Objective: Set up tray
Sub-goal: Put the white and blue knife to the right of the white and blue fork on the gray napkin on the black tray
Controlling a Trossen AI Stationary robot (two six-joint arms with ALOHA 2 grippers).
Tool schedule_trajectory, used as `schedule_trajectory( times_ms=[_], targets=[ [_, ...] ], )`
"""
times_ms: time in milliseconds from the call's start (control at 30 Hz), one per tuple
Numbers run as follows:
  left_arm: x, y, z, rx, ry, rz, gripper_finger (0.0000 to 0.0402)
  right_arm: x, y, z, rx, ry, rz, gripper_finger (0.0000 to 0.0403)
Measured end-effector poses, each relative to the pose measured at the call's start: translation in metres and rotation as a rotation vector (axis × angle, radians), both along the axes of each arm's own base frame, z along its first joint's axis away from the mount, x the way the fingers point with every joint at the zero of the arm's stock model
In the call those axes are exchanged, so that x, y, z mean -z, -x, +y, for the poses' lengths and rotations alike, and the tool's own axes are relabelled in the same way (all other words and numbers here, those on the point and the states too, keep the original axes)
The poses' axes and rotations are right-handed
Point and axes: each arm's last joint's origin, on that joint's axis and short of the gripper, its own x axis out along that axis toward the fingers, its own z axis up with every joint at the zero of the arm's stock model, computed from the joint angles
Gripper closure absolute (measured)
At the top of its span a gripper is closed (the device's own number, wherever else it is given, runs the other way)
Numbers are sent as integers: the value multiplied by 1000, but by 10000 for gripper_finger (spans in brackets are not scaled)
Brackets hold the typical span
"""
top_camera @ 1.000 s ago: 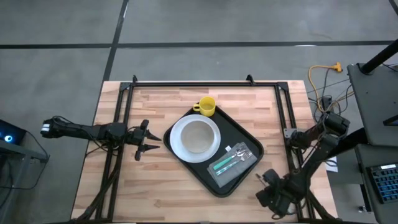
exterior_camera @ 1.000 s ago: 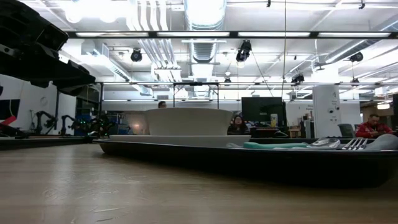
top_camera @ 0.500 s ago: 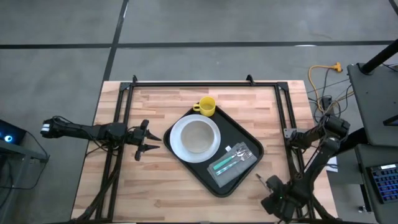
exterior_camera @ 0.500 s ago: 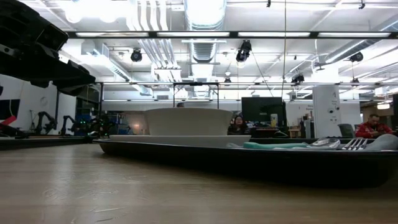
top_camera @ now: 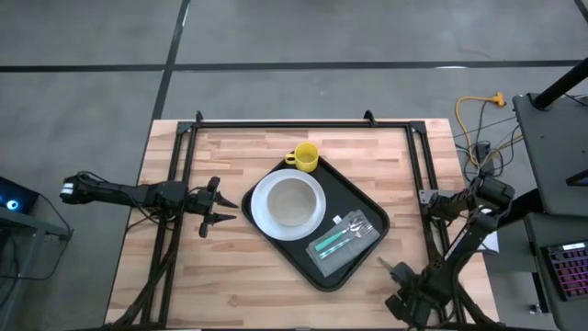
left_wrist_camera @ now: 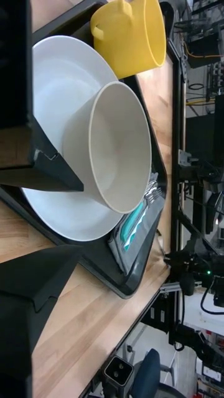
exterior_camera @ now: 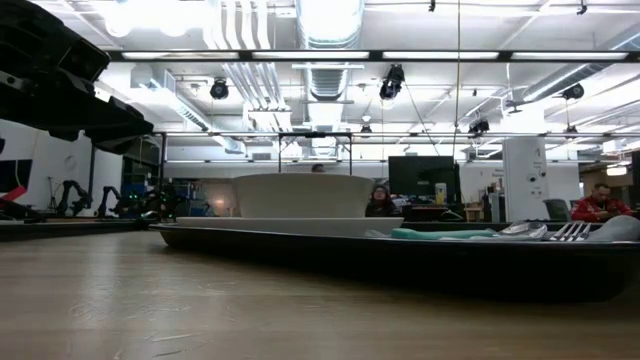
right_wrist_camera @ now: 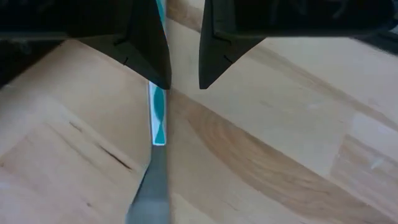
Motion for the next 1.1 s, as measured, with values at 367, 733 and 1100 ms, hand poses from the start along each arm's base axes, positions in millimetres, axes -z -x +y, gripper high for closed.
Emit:
schedule_trajectory(
  times_ms=[367, 733, 1100],
  targets=[
    [0, 0, 0, 0, 0, 0, 266, 5, 2, -1, -14, -31, 26, 330],
    [0, 0, 0, 0, 0, 0, 266, -3, 4, -5, -17, -31, 26, 327],
    [0, 0, 0, 0, 0, 0, 266, -8, 7, -12, -41, -6, 34, 324]
  ],
)
